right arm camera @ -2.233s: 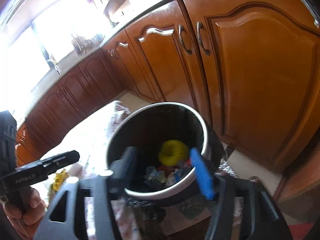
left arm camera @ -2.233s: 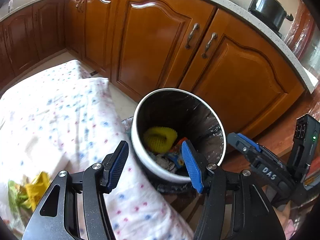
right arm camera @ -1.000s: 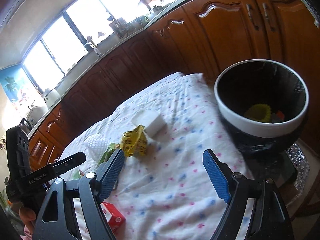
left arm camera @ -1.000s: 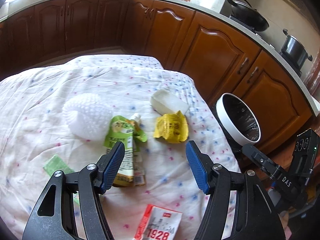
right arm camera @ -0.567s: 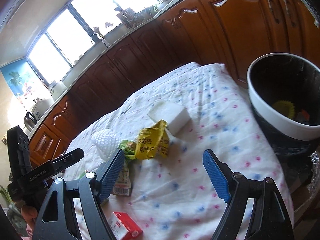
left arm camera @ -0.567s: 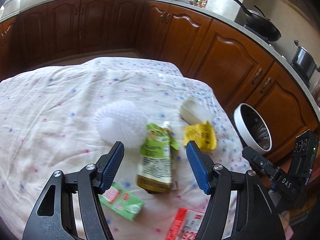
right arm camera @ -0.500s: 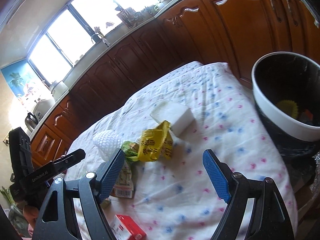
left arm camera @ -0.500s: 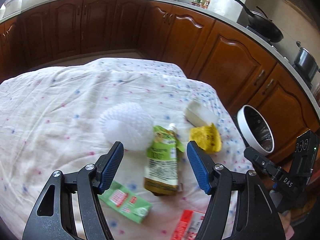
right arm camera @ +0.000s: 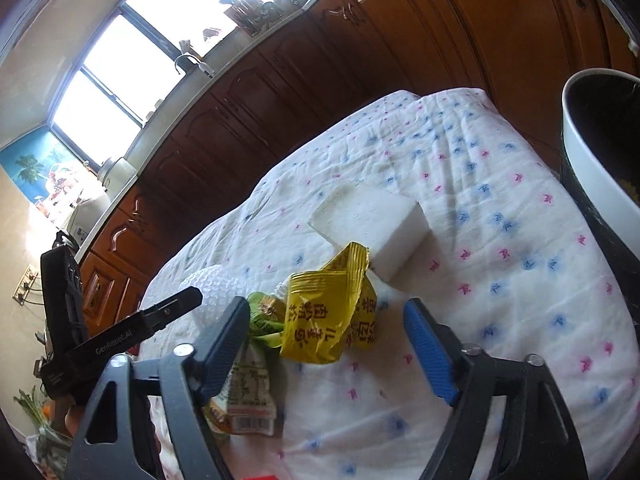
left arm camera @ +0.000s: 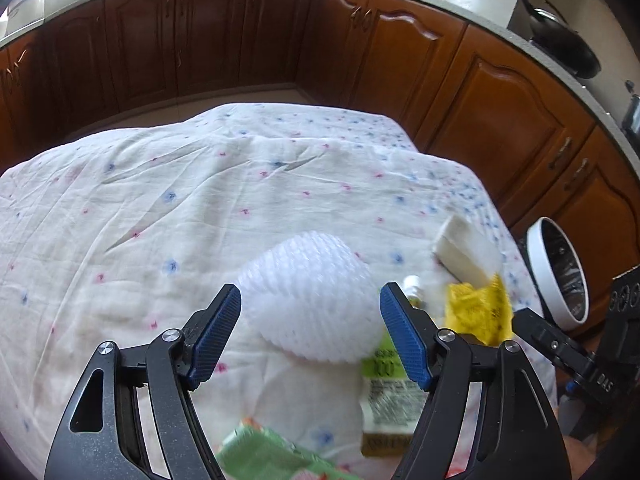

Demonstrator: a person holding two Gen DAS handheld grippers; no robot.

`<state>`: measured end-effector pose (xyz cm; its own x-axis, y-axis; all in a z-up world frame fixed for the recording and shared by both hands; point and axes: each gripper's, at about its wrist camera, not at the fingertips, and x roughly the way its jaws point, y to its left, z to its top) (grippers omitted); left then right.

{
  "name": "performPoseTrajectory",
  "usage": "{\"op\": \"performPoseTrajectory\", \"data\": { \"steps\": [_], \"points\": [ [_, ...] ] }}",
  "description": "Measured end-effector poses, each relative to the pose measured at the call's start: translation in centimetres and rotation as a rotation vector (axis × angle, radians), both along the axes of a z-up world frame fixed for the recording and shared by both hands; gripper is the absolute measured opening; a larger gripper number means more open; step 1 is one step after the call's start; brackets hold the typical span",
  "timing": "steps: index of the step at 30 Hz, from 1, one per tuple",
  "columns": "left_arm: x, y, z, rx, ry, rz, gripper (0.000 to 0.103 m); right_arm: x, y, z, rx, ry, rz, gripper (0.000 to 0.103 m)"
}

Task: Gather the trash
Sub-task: 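Grasp white foam net with left tool while right tool grasps yellow wrapper, then carry white net and yellow wrapper over the bin and open both tools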

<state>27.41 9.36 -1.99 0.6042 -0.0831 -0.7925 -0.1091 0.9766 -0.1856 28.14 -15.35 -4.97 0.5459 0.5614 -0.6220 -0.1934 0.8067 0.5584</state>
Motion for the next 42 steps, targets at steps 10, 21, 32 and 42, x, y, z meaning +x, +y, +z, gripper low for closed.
{"op": "performPoseTrajectory", "data": {
  "steps": [10,21,32,42],
  "points": [
    [0.0,-0.9,-0.7,-0.005,0.011,-0.058,0.017,-1.5,-0.4,0.4,-0.006,-0.035,0.015,0.027],
    [-4.0,-3.1,5.2,-0.060,-0.151,-0.112,0.016,-5.2,-4.5,3.6,-0.005,-0.117,-0.042,0.027],
    [-5.2,-10.6,6.0,-0.108,-0.155,-0.268,0.016,-7.7,-10.1,4.3,-0.049,-0.145,-0.141,0.027],
    [-5.1,-17.1,5.4,-0.118,-0.141,-0.377,0.016,-9.0,-16.0,4.6,-0.070,-0.154,-0.247,0.027]
  ]
}}
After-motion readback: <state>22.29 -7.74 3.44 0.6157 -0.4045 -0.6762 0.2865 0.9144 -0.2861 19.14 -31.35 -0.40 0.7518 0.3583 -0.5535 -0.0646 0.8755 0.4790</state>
